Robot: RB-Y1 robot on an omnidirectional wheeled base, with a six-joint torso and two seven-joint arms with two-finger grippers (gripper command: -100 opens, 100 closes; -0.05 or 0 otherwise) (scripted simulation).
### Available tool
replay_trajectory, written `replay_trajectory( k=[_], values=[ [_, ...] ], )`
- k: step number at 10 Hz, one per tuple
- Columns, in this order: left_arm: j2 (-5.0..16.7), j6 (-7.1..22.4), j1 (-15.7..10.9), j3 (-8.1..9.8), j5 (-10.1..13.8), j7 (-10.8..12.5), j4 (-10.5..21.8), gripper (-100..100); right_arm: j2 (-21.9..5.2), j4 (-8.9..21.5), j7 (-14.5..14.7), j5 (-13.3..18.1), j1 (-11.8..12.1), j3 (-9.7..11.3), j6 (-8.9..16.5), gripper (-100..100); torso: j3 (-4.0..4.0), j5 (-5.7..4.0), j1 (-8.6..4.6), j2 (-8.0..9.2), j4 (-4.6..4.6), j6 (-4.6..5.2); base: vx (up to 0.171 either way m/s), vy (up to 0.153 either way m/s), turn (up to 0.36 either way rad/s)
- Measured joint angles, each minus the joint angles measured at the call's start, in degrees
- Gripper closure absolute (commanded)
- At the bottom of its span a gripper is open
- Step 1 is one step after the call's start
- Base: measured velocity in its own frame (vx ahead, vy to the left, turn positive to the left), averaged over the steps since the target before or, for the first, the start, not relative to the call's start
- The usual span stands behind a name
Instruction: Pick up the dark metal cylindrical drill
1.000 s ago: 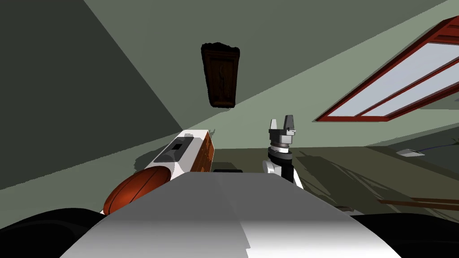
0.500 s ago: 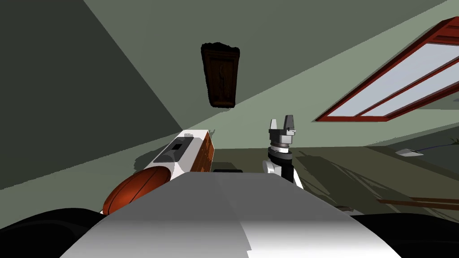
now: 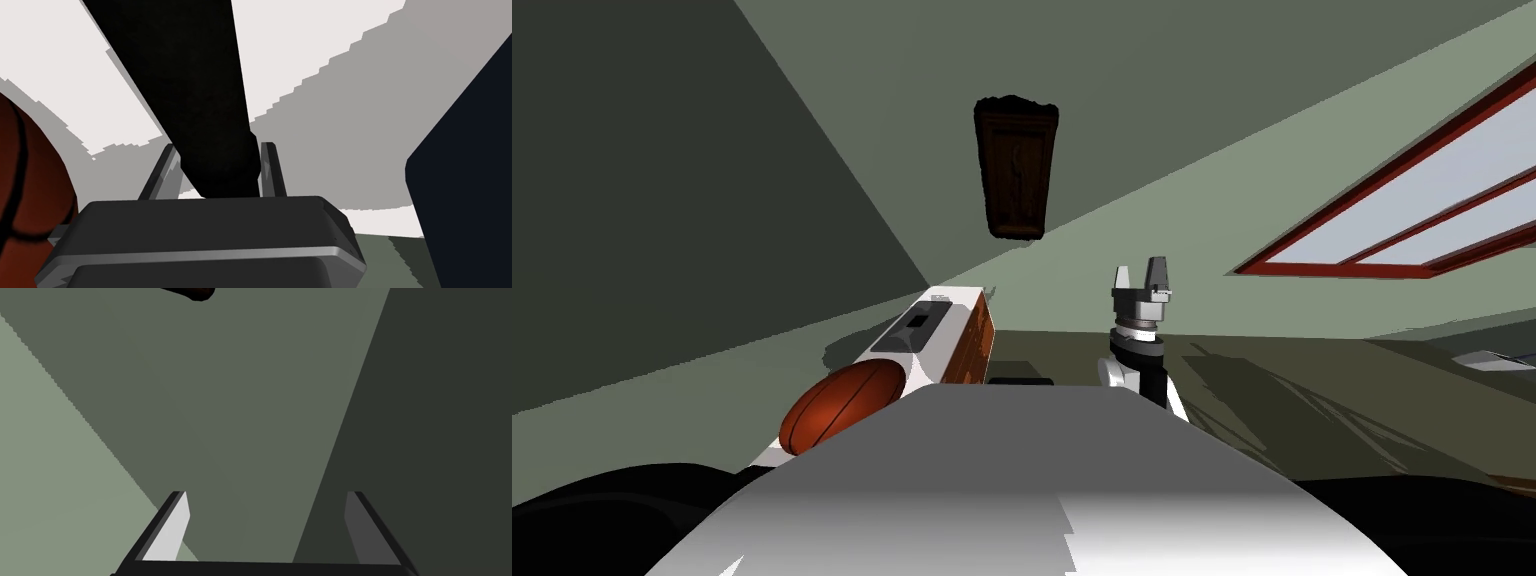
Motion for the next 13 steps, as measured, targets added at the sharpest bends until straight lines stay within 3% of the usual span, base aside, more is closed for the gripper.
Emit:
replay_trajectory(
  k=[2,13],
  values=[
    [-1.0,2.3,0.2,2.11,-3.7,2.6,-1.8,100,0.0,0.0,0.0,0.0,0.0,0.0,0.0,0,-0.02,0.13,-0.02,-0.04,0.0,0.01,-0.015,0.011,0.073],
    [2.2,12.8,-4.2,3.01,-20.3,17.4,-11.6,100,0.0,0.0,0.0,0.0,0.0,0.0,0.0,0,-0.04,0.08,-0.04,-0.04,-0.04,-0.02,-0.022,0.014,0.074]
  ],
)
